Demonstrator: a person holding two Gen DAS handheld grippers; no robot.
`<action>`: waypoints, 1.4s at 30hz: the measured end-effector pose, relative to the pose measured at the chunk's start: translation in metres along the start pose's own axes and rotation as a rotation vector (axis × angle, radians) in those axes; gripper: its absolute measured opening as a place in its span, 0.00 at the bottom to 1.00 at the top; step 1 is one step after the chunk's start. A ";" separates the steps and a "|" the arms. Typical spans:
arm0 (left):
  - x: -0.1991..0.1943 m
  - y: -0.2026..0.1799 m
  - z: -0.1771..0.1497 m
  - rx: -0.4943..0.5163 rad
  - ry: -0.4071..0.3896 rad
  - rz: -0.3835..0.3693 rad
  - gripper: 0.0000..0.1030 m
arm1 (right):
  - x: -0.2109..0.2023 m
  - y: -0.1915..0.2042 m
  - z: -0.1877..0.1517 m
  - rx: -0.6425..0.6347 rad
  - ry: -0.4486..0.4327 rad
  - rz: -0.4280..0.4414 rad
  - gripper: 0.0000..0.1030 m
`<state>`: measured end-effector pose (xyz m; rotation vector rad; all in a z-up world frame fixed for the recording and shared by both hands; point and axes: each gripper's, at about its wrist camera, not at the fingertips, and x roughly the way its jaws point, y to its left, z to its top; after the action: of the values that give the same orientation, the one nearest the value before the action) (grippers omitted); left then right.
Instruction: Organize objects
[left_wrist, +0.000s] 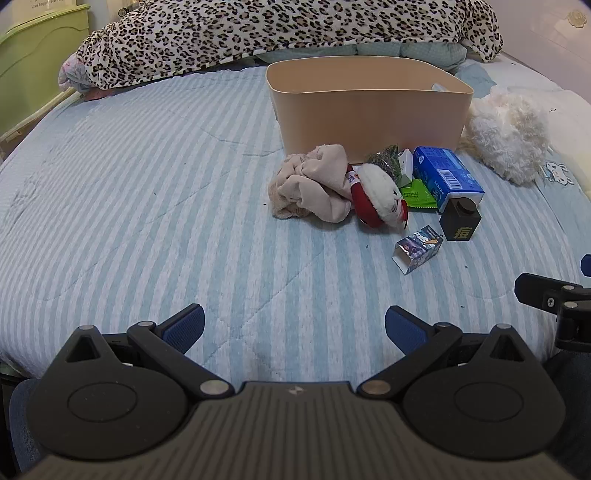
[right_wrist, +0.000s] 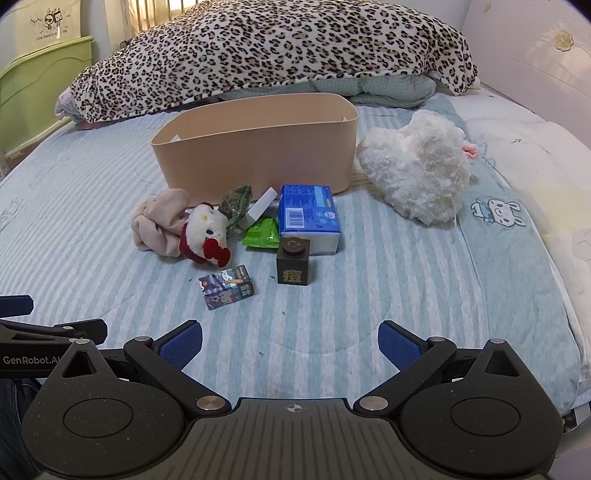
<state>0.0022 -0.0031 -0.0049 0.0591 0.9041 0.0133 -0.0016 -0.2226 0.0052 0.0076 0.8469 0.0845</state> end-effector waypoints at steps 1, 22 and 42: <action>0.000 0.000 0.000 0.000 -0.001 0.000 1.00 | 0.000 0.000 0.000 0.000 0.000 0.000 1.00; 0.002 -0.002 0.004 0.028 -0.026 0.014 1.00 | 0.007 -0.004 0.004 0.007 -0.010 0.001 0.99; 0.035 -0.001 0.013 0.009 0.003 0.019 1.00 | 0.035 -0.022 0.007 0.040 -0.008 -0.005 0.95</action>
<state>0.0335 -0.0031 -0.0244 0.0759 0.9063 0.0266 0.0277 -0.2416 -0.0170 0.0430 0.8403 0.0625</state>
